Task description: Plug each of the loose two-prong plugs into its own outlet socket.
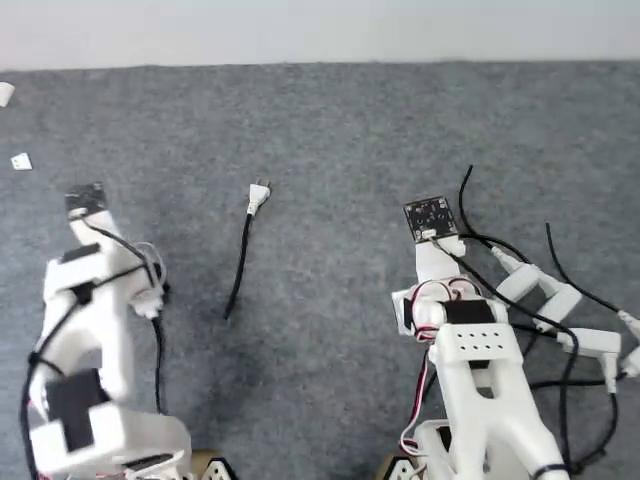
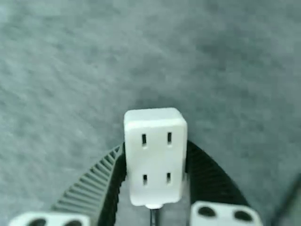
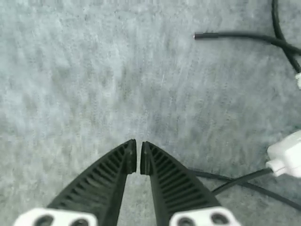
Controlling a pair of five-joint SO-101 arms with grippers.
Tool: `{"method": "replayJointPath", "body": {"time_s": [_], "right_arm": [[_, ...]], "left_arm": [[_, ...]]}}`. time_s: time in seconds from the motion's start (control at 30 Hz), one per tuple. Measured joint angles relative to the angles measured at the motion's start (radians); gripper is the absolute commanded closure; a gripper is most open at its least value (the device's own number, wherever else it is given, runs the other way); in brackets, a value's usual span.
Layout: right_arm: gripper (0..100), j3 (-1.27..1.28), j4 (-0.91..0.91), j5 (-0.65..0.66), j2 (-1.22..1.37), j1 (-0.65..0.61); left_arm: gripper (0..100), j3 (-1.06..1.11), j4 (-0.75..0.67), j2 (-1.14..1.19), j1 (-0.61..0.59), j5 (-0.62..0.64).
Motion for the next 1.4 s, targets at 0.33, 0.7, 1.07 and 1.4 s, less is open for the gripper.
{"method": "replayJointPath", "body": {"time_s": [0.33,0.7,1.07,1.4], "right_arm": [[98.0,0.002,-0.009,0.0,0.0,0.0],[98.0,0.002,-0.009,0.0,0.0,0.0],[98.0,0.002,-0.009,0.0,0.0,0.002],[98.1,0.002,-0.009,-0.029,0.0,-0.015]], "left_arm": [[83,0.187,0.097,-0.537,0.431,0.206],[82,0.048,0.091,-0.17,0.64,0.405],[36,-0.054,0.086,0.084,0.661,0.419],[36,-0.008,0.14,-0.091,0.563,0.394]]}}
